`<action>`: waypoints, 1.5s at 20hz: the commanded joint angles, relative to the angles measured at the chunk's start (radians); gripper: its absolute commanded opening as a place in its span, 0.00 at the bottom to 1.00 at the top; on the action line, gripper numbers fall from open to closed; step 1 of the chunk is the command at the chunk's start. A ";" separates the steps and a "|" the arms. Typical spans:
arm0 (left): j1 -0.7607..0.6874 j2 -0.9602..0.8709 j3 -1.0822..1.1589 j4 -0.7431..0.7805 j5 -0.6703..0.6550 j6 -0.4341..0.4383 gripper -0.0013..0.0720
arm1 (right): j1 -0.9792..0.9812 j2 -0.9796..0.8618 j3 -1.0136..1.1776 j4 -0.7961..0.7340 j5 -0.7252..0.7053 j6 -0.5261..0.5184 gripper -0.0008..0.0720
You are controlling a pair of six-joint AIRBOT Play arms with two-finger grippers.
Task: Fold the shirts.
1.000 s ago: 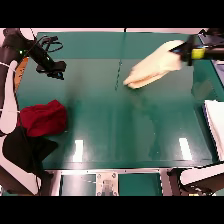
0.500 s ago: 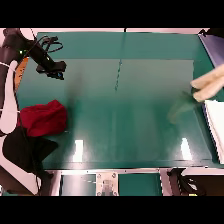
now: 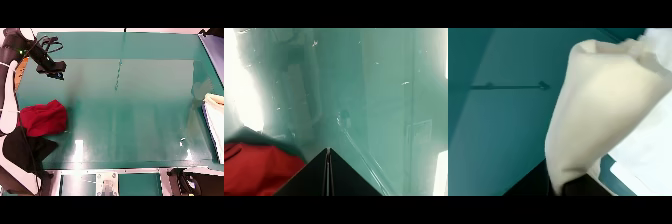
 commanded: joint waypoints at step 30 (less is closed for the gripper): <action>-0.180 0.417 -0.585 -0.011 0.178 -0.117 0.05 | 0.829 0.252 -0.620 -0.402 -0.267 0.014 0.02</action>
